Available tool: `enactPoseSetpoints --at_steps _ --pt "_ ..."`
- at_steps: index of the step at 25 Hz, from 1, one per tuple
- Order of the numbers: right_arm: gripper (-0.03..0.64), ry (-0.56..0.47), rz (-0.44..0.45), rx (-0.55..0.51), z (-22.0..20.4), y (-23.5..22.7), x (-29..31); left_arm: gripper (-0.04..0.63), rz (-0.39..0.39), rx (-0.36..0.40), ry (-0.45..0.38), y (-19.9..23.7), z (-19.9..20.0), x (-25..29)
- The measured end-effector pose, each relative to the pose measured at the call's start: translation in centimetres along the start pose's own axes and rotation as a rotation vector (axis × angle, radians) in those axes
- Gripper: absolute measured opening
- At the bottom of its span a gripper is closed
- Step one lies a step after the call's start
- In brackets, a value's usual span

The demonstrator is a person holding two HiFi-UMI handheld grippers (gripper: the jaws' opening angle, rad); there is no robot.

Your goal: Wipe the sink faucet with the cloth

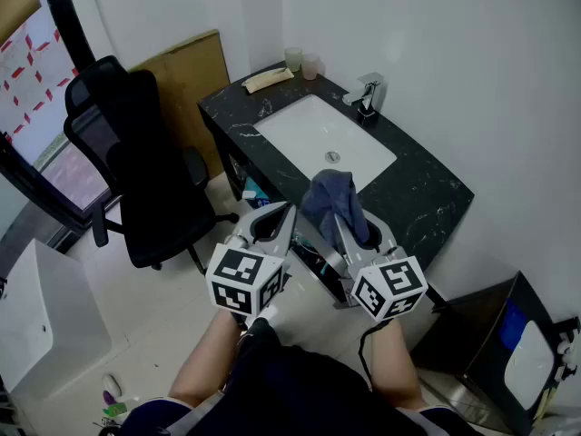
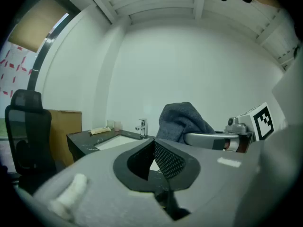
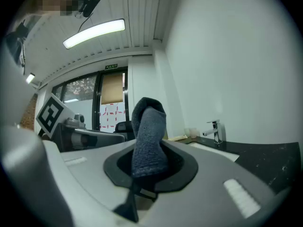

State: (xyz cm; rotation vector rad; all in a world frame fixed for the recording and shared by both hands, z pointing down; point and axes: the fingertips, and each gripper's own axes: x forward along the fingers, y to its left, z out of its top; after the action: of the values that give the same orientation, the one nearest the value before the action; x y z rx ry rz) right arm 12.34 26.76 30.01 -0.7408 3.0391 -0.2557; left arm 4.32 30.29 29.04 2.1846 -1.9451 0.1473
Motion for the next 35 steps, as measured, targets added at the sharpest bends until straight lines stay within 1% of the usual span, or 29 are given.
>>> enactPoseSetpoints --at_steps 4,8,10,13,18,20,23,25,28,32,35 --pt "0.061 -0.007 -0.019 -0.003 0.4 -1.3 0.9 0.000 -0.021 0.026 -0.018 0.8 0.0 1.9" --pt "0.061 -0.003 -0.066 -0.017 0.5 -3.1 2.5 0.000 -0.061 0.055 -0.023 1.6 0.6 4.4" --pt "0.061 0.002 -0.098 -0.022 0.4 -4.1 3.4 0.000 -0.087 0.068 -0.024 2.2 0.7 6.0" --pt "0.061 0.016 -0.155 -0.033 0.5 -5.9 5.0 0.000 -0.132 0.065 -0.030 3.4 1.4 8.9" --pt "0.061 0.049 -0.276 -0.054 0.9 -10.0 8.3 0.000 -0.240 0.057 -0.030 5.6 2.0 14.8" --pt "0.061 0.066 -0.327 -0.050 1.0 -11.8 9.8 0.000 -0.283 0.052 -0.015 6.5 2.1 17.4" --pt "0.061 0.098 -0.407 -0.037 0.8 -14.0 11.6 0.000 -0.353 0.041 0.028 7.5 1.4 20.9" --pt "0.061 0.106 -0.458 -0.029 0.8 -15.4 12.5 0.000 -0.393 0.047 0.042 8.0 1.3 23.1" --pt "0.061 0.106 -0.505 -0.021 0.9 -17.4 13.6 0.000 -0.424 0.061 0.045 8.7 1.5 25.8" --pt "0.061 0.128 -0.550 0.004 0.1 -19.5 14.1 0.001 -0.467 0.041 0.073 8.7 1.2 28.1" --pt "0.061 0.134 -0.571 0.010 0.0 -21.3 14.5 0.001 -0.472 0.042 0.087 9.0 1.1 30.0"
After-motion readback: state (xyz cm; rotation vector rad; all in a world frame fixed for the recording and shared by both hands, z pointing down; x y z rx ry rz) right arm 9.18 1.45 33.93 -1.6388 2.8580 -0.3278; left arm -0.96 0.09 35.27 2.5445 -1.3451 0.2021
